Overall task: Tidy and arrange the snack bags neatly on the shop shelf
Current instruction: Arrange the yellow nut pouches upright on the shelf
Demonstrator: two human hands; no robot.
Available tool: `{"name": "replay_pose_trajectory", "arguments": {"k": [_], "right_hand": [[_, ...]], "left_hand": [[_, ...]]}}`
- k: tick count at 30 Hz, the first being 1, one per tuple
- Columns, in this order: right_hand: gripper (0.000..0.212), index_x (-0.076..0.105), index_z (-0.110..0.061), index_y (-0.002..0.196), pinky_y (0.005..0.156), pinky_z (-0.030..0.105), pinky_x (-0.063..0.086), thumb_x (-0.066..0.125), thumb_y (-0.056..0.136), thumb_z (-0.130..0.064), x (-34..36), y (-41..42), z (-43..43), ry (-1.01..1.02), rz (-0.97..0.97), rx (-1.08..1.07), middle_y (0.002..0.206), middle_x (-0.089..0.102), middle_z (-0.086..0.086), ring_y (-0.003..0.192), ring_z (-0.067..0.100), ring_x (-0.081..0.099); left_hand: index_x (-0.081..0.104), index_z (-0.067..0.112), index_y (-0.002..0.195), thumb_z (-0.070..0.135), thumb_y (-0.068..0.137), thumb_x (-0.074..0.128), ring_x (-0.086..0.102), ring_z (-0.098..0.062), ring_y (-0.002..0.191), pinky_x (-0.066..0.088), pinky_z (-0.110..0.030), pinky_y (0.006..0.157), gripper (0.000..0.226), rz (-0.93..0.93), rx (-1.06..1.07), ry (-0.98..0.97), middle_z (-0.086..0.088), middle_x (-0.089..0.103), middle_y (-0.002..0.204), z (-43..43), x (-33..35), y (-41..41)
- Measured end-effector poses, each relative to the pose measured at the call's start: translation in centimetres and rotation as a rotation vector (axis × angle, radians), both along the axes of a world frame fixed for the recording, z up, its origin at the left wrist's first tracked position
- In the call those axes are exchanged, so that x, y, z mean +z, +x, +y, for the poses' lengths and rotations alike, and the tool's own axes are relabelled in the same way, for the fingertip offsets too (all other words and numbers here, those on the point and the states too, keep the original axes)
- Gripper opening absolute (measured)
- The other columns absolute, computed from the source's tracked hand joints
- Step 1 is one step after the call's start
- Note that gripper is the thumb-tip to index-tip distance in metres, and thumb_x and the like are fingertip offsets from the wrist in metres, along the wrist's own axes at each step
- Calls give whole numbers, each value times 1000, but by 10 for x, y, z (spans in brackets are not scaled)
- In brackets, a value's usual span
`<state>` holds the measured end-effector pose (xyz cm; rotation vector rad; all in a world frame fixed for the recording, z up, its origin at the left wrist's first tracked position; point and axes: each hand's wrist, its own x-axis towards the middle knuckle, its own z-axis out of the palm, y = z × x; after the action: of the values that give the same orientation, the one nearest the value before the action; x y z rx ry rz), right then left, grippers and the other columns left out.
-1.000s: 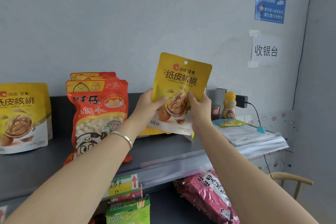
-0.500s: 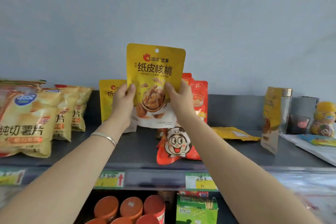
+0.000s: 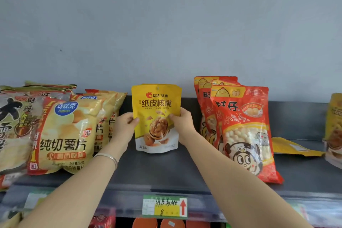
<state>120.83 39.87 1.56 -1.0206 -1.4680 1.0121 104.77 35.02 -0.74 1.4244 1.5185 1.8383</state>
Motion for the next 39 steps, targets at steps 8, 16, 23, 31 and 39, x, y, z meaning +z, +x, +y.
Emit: {"name": "replay_pose_trajectory", "arguments": {"k": [8, 16, 23, 31, 39], "right_hand": [[15, 55, -14, 106, 80, 37, 53, 58, 91, -13, -12, 0, 1, 64, -76, -82, 104, 64, 5, 95, 22, 61], [42, 45, -15, 132, 86, 35, 49, 57, 92, -15, 1, 16, -15, 366, -353, -318, 121, 55, 6, 108, 23, 54], [31, 60, -7, 120, 82, 43, 47, 55, 90, -9, 10, 54, -40, 855, -784, -445, 118, 57, 14, 107, 39, 50], [22, 68, -8, 102, 63, 37, 52, 65, 80, -8, 38, 171, -59, 1122, -828, -700, 101, 67, 11, 89, 35, 61], [52, 50, -17, 133, 93, 46, 42, 65, 84, -23, 19, 340, -57, 759, -757, -1078, 136, 49, 7, 123, 34, 45]], "left_hand": [[56, 16, 108, 9, 94, 52, 60, -23, 98, 49, -39, 83, 17, -17, 13, 16, -6, 63, 105, 13, -9, -10], [55, 11, 111, 10, 89, 59, 55, -24, 99, 48, -42, 85, 22, 207, 262, 201, -6, 57, 109, -5, 5, 0], [66, 10, 98, 16, 87, 63, 57, -33, 95, 47, -43, 74, 12, 827, 320, 274, -10, 64, 102, -21, 13, 30], [67, 6, 87, 18, 83, 58, 61, -35, 82, 47, -41, 70, 15, 1013, 203, 550, -10, 67, 87, -20, 39, 140], [67, 13, 88, 31, 83, 45, 63, -26, 86, 48, -38, 74, 28, 1118, -31, 680, -1, 67, 89, -13, 50, 286]]}}
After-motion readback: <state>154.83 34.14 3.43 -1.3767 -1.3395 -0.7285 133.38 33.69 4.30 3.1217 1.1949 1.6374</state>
